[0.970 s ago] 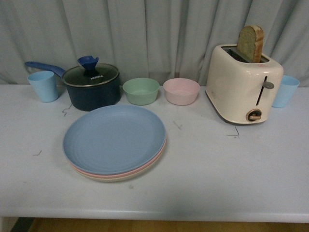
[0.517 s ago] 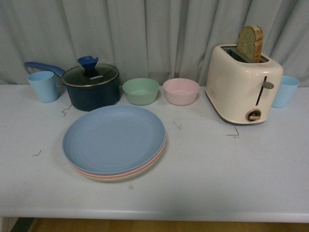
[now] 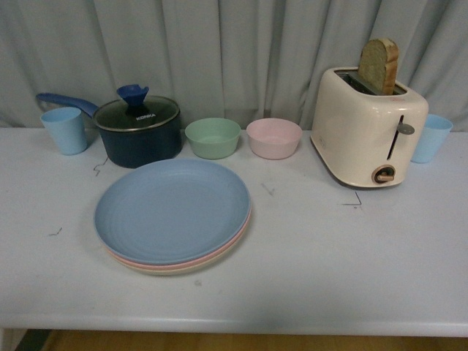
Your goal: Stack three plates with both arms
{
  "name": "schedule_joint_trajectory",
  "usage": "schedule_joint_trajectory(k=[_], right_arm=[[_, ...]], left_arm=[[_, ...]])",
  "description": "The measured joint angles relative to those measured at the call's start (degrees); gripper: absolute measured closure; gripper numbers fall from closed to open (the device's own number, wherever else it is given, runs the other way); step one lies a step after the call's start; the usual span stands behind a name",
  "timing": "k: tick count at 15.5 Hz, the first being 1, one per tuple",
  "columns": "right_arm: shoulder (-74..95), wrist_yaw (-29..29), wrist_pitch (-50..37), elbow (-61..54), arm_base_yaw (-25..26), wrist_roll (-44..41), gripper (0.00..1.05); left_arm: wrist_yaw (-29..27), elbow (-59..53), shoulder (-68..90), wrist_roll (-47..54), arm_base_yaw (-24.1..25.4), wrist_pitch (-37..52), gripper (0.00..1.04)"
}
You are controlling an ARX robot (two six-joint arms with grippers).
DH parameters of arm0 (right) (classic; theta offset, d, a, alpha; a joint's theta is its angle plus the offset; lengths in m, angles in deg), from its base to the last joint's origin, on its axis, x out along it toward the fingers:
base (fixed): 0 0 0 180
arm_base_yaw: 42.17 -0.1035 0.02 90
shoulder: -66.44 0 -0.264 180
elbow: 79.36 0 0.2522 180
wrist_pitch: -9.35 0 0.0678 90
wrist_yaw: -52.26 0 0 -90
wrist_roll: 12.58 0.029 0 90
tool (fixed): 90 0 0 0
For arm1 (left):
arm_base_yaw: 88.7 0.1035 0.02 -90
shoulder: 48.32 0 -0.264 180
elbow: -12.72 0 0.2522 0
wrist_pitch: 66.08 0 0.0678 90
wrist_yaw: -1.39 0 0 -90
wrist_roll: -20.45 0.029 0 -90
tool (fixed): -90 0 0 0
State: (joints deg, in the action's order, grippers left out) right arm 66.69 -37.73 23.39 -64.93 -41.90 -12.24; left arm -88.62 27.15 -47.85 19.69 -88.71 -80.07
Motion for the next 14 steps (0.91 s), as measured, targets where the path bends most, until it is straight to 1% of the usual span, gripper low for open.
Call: schedule_joint_trajectory(k=[1, 2, 4, 6, 8, 9, 12, 14], right_arm=[[0.0, -0.02, -0.07, 0.0, 0.0, -0.07, 1.01], [0.0, -0.02, -0.04, 0.0, 0.0, -0.04, 0.91], [0.0, -0.02, -0.07, 0.0, 0.0, -0.04, 0.75], [0.0, -0.02, -0.07, 0.0, 0.0, -0.04, 0.47], [0.0, -0.02, -0.07, 0.0, 0.0, -0.04, 0.4], [0.0, -0.02, -0.07, 0.0, 0.0, -0.04, 0.35], [0.0, -0.02, -0.07, 0.0, 0.0, -0.04, 0.06], [0.0, -0.02, -0.07, 0.0, 0.0, -0.04, 0.07]], left_arm=[[-0.02, 0.0, 0.0, 0.0, 0.0, 0.04, 0.07], [-0.02, 0.0, 0.0, 0.0, 0.0, 0.04, 0.07], [-0.02, 0.0, 0.0, 0.0, 0.0, 0.04, 0.07], [-0.02, 0.0, 0.0, 0.0, 0.0, 0.04, 0.07], [-0.02, 0.0, 0.0, 0.0, 0.0, 0.04, 0.07], [-0.02, 0.0, 0.0, 0.0, 0.0, 0.04, 0.07], [-0.02, 0.0, 0.0, 0.0, 0.0, 0.04, 0.07], [-0.02, 0.0, 0.0, 0.0, 0.0, 0.04, 0.07]])
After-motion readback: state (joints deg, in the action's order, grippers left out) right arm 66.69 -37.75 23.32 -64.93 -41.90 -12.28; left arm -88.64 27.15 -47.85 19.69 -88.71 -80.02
